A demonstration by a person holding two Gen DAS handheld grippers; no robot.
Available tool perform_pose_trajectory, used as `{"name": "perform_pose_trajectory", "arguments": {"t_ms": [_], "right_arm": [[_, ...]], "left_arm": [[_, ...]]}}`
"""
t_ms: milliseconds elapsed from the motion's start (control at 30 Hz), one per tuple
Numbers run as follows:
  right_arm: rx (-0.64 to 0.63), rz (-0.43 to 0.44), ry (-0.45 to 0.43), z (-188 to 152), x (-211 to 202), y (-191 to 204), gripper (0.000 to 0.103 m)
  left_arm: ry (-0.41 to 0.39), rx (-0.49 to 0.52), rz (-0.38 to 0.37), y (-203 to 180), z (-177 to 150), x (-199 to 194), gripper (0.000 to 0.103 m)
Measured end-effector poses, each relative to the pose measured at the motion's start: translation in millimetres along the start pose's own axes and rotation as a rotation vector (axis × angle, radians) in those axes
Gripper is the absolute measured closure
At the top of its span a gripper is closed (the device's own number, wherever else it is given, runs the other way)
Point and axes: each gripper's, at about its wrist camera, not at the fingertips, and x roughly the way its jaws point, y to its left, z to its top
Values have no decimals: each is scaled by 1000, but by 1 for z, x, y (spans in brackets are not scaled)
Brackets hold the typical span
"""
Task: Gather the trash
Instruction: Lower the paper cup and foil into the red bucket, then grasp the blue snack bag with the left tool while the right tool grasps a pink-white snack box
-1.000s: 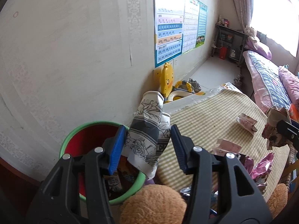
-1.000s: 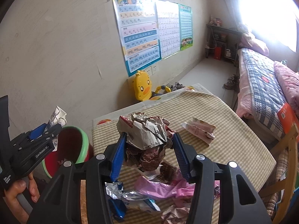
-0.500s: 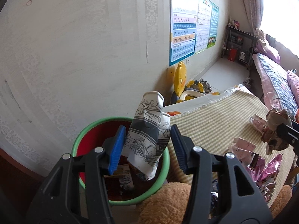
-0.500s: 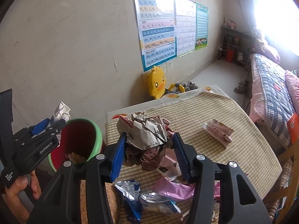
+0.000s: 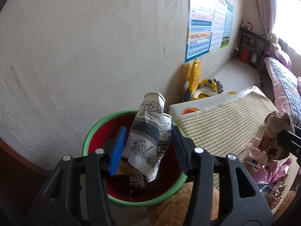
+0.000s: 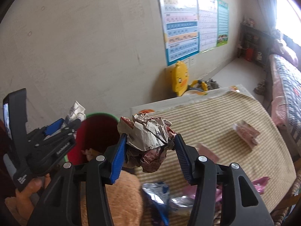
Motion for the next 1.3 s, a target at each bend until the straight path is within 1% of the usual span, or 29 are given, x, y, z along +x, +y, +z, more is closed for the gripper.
{"name": "perform_pose_trajectory", "arguments": {"t_ms": [167, 267, 333, 500, 667, 733, 767, 800, 833, 1000, 1100, 1167, 1233, 1300], "right_arm": [[-44, 61, 18, 7, 16, 27, 53], [-28, 119, 43, 13, 29, 37, 53], [-32, 129, 48, 18, 37, 44, 53], [-30, 169, 71, 28, 54, 58, 53], [-26, 196, 84, 34, 65, 69, 53], [-24, 213, 88, 37, 71, 73, 40], [-23, 222, 91, 38, 73, 75, 31], [-24, 226, 92, 38, 75, 76, 30], [-27, 227, 93, 39, 77, 78, 30], [-13, 223, 100, 37, 79, 75, 28], [-11, 207, 98, 32, 73, 66, 28], [-13, 184, 99, 28, 70, 56, 28], [0, 152, 103, 22, 63, 37, 25], [19, 116, 107, 17, 59, 18, 24]], "left_arm": [[32, -41, 39, 25, -5, 13, 55], [51, -64, 59, 40, -10, 19, 55], [63, -77, 65, 48, -13, 22, 55], [109, -135, 44, 68, -22, 34, 55], [136, -180, 5, 77, -25, 43, 55], [141, -182, 8, 78, -25, 46, 55], [144, -178, 15, 79, -26, 48, 46], [148, -173, 23, 80, -27, 50, 39], [141, -167, 33, 80, -27, 51, 29], [120, -146, 39, 78, -29, 49, 25], [124, -141, 17, 73, -29, 49, 25], [119, -122, -2, 65, -27, 47, 24], [101, -91, -15, 55, -26, 40, 21], [80, -65, -24, 44, -24, 34, 19]]}}
